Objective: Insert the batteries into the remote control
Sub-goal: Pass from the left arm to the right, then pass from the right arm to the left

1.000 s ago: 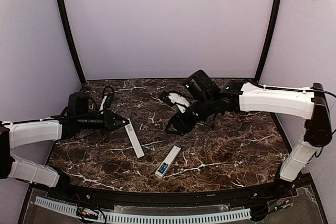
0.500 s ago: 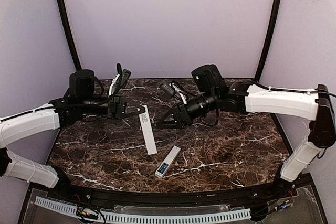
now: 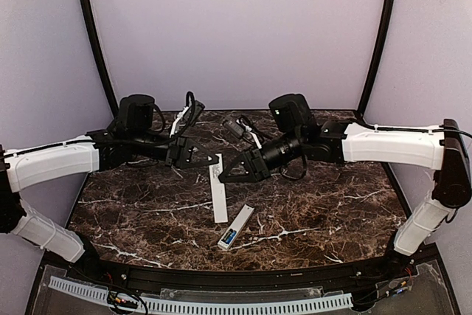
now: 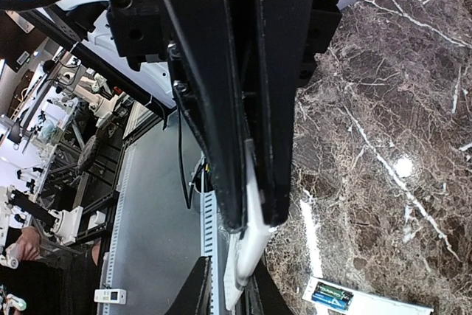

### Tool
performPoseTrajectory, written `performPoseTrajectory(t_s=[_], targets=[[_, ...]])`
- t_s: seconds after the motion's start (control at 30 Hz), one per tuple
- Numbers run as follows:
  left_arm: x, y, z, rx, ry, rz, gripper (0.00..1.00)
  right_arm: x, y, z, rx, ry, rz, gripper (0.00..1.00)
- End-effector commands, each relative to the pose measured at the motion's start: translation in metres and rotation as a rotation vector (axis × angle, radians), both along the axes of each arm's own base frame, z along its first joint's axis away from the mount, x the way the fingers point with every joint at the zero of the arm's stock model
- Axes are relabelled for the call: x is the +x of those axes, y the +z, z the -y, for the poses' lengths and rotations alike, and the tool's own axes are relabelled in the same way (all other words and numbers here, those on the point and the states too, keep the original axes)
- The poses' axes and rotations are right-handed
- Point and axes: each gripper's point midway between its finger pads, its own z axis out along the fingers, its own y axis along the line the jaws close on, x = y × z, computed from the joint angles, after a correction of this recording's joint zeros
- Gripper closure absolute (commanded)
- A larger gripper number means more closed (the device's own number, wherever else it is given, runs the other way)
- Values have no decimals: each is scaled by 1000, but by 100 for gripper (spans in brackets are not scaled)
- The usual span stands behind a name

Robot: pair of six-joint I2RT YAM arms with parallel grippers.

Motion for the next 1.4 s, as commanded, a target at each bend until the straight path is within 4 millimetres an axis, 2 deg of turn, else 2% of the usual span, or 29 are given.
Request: performPoseTrajectory(t_s=[0.0,0.17,0.2,0.23,0.27,0.3,0.33,0.37,0.43,0.47,0.5,0.53,0.57,0.6,0.63,0.67,0.7,0.73,0.83,0.87,0.9,0.93,0.97,1.0,1.03,1.2,1.37], targets=[[-3,10,5,-13,-28,27,98,-6,-2,-4,25,33,-5,87],[-2,11,9,-13,-37,23,98,-6,-5,-5,20,31,-14,99],[-2,10,9,-10,-36,22,94,-6,-6,-5,20,27,-12,100],[-1,10,9,-9,-30,27,79,-4,-5,-4,21,19,-12,100],[4,10,9,0,0,37,71,-2,-6,-3,19,8,-13,100],[7,8,7,14,21,47,56,1,-7,-2,18,-9,-12,100],[14,10,4,28,78,73,49,6,-8,1,17,-36,-15,100],[17,9,2,45,108,89,34,13,-10,4,11,-69,-22,100],[32,13,-10,77,235,149,20,31,-13,14,9,-161,-25,100],[43,21,-20,86,333,195,15,40,-14,20,12,-210,-29,100],[46,12,-27,126,376,187,9,50,-17,27,13,-266,-41,100],[52,15,-36,140,444,209,8,60,-17,33,24,-315,-55,100],[50,6,-40,165,462,195,6,68,-18,40,37,-366,-86,100],[51,5,-46,175,496,204,6,75,-19,46,50,-411,-106,100],[45,-4,-46,202,493,198,5,82,-19,50,67,-450,-122,100],[47,-12,-50,237,531,204,5,85,-18,53,82,-481,-133,100],[39,-26,-46,282,517,191,6,89,-17,54,97,-513,-141,100],[42,-35,-47,318,548,191,7,92,-17,55,115,-534,-153,100],[28,-67,-32,433,520,173,16,95,-19,55,153,-559,-191,100],[26,-67,-26,443,511,180,19,95,-20,54,157,-560,-201,100],[20,-80,-20,492,495,184,21,96,-22,54,160,-566,-207,100],[16,-78,-12,499,481,194,24,96,-23,55,163,-571,-210,100],[16,-91,-10,545,482,187,25,96,-23,55,168,-571,-212,100],[12,-90,-4,550,469,192,27,96,-23,56,172,-573,-216,100],[13,-100,-3,589,472,192,28,95,-24,57,177,-574,-220,100],[4,-106,21,593,433,202,33,91,-30,59,179,-569,-238,100],[6,-105,29,580,438,210,37,84,-38,63,188,-562,-268,100]])
